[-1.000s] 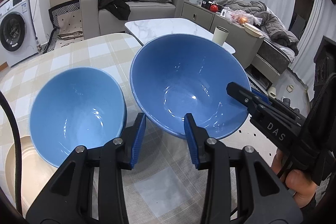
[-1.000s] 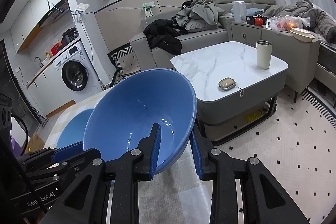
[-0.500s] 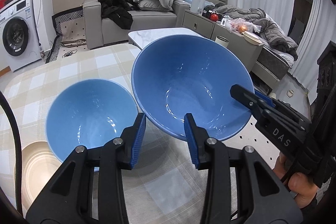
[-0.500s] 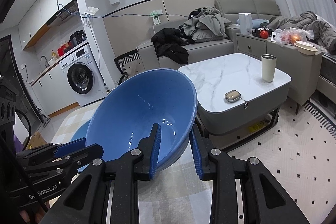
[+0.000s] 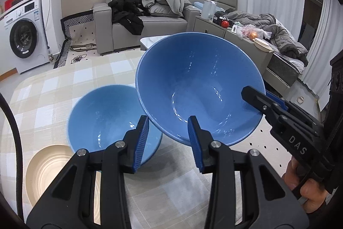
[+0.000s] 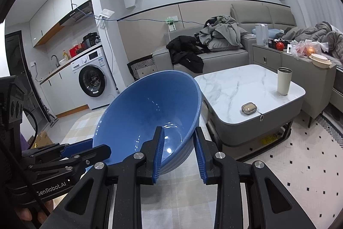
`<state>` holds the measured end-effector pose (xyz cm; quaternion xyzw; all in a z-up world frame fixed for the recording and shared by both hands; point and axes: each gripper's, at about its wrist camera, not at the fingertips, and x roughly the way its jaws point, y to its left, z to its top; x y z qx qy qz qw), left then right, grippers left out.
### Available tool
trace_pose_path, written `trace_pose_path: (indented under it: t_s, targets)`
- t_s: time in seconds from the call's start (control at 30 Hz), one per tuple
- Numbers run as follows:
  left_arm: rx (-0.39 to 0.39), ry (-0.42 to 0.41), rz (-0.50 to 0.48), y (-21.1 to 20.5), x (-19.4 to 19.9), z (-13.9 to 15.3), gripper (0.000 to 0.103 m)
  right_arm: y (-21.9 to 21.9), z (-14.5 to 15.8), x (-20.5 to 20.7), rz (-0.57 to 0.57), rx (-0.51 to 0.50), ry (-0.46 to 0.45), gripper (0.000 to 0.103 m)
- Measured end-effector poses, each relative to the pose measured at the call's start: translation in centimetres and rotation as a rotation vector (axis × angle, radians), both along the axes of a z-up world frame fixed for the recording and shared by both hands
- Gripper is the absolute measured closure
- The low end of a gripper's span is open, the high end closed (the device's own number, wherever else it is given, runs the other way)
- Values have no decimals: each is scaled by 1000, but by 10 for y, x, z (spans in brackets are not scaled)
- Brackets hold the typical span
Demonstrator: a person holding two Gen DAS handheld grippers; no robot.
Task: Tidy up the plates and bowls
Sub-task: 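Lift the blue bowl with both grippers and lower it into the nested bowls, then open both grippers to release the bowl and pull back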
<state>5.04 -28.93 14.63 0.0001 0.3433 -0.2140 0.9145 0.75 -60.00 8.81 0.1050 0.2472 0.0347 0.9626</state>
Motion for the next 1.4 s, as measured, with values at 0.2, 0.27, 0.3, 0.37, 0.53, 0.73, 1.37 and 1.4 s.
trace_pose_path:
  t_s: [0.2, 0.27, 0.3, 0.37, 0.53, 0.73, 1.37, 1.4]
  targets:
    - [-1, -1, 27, 19, -3, 3, 68, 17, 5, -1, 29, -12, -17, 73]
    - [0, -3, 35, 25, -3, 4, 68, 23, 6, -1, 40, -16, -20, 73]
    - [-1, -3, 39, 29, -3, 4, 68, 26, 6, -1, 47, -19, -22, 73]
    - [-2, -2, 47, 36, -3, 4, 68, 31, 7, 0, 58, -17, -26, 73]
    - [7, -4, 70, 56, -3, 3, 68, 45, 6, 4, 87, -25, -24, 73]
    - [9, 9, 93, 77, -1, -2, 68, 63, 4, 7, 120, -30, -26, 72]
    - [20, 45, 177, 131, 19, -26, 68, 107, -23, 30, 182, -24, 20, 72]
    - [22, 47, 180, 134, 20, -27, 68, 109, -25, 31, 185, -26, 23, 72]
